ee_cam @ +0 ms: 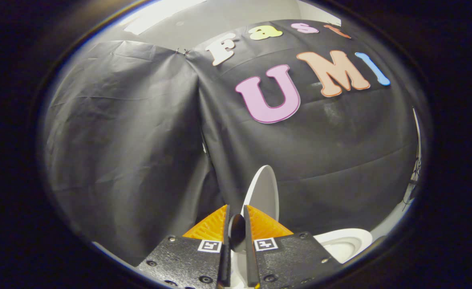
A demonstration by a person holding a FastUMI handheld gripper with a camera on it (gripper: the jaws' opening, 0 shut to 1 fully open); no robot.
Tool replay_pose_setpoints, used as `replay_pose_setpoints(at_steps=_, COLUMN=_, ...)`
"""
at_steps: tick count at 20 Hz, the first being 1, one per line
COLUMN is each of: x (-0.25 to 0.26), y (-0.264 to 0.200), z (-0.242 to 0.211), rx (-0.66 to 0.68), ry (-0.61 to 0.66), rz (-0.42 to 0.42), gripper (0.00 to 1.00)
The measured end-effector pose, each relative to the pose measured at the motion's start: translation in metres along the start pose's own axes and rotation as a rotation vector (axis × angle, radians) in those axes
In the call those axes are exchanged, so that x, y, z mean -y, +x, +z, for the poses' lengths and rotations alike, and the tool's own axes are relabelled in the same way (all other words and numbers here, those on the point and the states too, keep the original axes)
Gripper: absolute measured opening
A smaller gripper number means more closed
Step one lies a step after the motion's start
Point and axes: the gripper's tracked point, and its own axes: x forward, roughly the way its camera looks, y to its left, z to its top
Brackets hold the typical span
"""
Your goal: Open the toilet lid.
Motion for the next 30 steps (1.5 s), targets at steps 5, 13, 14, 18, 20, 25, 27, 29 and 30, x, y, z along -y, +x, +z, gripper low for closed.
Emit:
replay_pose_setpoints(at_steps=5, x=-0.032, y=0.015, z=-0.005, rx=-0.017, ry=-0.002, rz=0.081, gripper=0.17)
replay_pose_setpoints(at_steps=13, x=-0.072, y=0.038, z=-0.015, rx=-0.037, ry=-0.013, rz=0.153, gripper=0.19)
replay_pose_setpoints(at_steps=14, x=-0.077, y=0.04, z=-0.018, rx=-0.046, ry=-0.026, rz=0.16, gripper=0.19)
replay_pose_setpoints(at_steps=18, x=-0.091, y=0.049, z=-0.024, rx=-0.081, ry=-0.064, rz=0.181, gripper=0.21)
replay_pose_setpoints(at_steps=20, x=-0.097, y=0.052, z=-0.029, rx=-0.095, ry=-0.076, rz=0.196, gripper=0.21)
replay_pose_setpoints(at_steps=25, x=-0.105, y=0.056, z=-0.037, rx=-0.111, ry=-0.083, rz=0.215, gripper=0.22)
replay_pose_setpoints(at_steps=27, x=-0.102, y=0.056, z=-0.037, rx=-0.1, ry=-0.081, rz=0.218, gripper=0.23)
replay_pose_setpoints(at_steps=29, x=-0.099, y=0.054, z=-0.036, rx=-0.094, ry=-0.085, rz=0.215, gripper=0.34)
replay_pose_setpoints(at_steps=30, x=-0.099, y=0.054, z=-0.035, rx=-0.093, ry=-0.085, rz=0.223, gripper=0.39)
